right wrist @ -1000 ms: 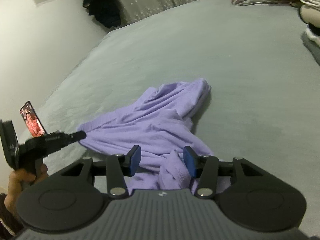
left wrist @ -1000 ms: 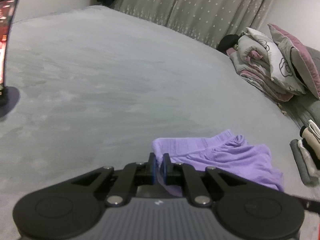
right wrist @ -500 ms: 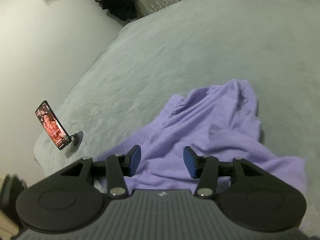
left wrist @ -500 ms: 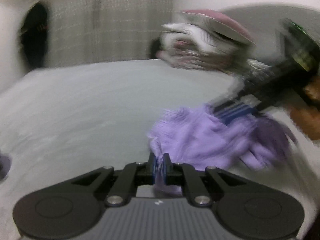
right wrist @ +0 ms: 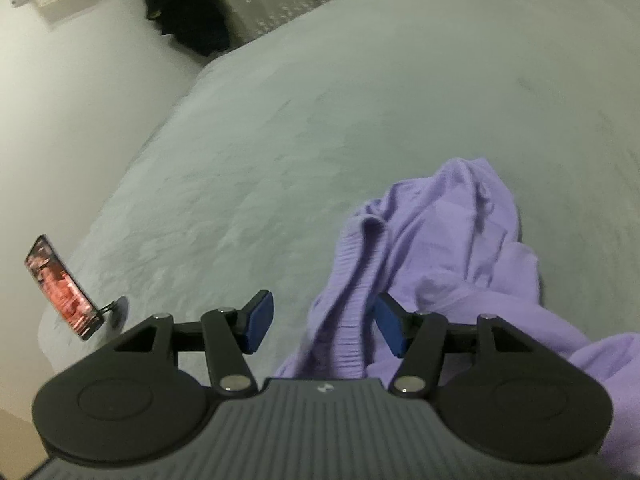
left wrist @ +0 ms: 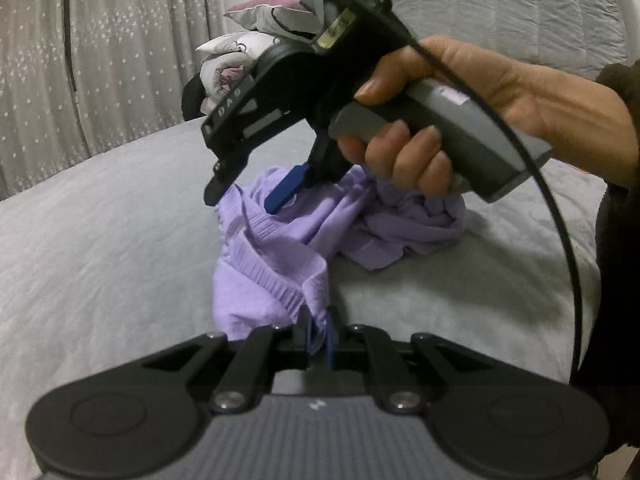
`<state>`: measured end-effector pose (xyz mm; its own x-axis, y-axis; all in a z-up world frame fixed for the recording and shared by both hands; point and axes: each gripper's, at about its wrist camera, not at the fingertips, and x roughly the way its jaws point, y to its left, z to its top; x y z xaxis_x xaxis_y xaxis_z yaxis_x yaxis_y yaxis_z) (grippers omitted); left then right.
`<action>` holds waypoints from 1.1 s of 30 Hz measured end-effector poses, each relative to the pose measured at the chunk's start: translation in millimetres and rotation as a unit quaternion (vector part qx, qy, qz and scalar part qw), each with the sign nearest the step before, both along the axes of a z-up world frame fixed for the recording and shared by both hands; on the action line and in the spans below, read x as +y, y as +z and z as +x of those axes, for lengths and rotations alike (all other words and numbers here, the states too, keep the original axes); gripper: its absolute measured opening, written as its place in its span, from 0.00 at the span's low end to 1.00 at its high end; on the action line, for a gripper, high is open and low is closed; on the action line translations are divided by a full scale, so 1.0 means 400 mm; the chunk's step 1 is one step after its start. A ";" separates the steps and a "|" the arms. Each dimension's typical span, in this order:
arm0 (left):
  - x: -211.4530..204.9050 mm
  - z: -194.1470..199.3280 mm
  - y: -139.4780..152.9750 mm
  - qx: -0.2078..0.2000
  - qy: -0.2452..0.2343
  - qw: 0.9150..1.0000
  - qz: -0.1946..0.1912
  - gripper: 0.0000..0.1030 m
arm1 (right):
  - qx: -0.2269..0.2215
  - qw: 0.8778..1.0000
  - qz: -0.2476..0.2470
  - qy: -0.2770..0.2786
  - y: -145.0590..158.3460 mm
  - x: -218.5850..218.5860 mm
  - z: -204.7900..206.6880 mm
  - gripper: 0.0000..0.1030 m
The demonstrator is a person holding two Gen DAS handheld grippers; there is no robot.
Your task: Fold clothes
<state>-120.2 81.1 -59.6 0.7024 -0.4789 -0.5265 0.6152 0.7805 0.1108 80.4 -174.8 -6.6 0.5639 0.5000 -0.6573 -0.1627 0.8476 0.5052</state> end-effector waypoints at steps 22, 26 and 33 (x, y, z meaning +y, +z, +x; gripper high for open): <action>0.010 0.057 0.035 0.059 0.065 0.992 -0.090 0.39 | 0.010 1.000 0.018 -0.020 -0.013 -0.061 0.005 0.08; -0.027 0.087 0.024 0.071 0.084 0.992 -0.058 0.33 | 0.025 0.999 0.025 -0.024 -0.017 -0.075 0.005 0.08; -0.056 0.092 0.024 0.070 0.109 0.991 -0.041 0.04 | 0.035 0.999 0.030 -0.022 -0.018 -0.055 0.024 0.08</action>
<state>-83.6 58.8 -50.1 0.7170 -0.3691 -0.5914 0.4361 0.8993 -0.0327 90.1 -196.8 -13.6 0.5401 0.5153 -0.6654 -0.0896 0.8213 0.5634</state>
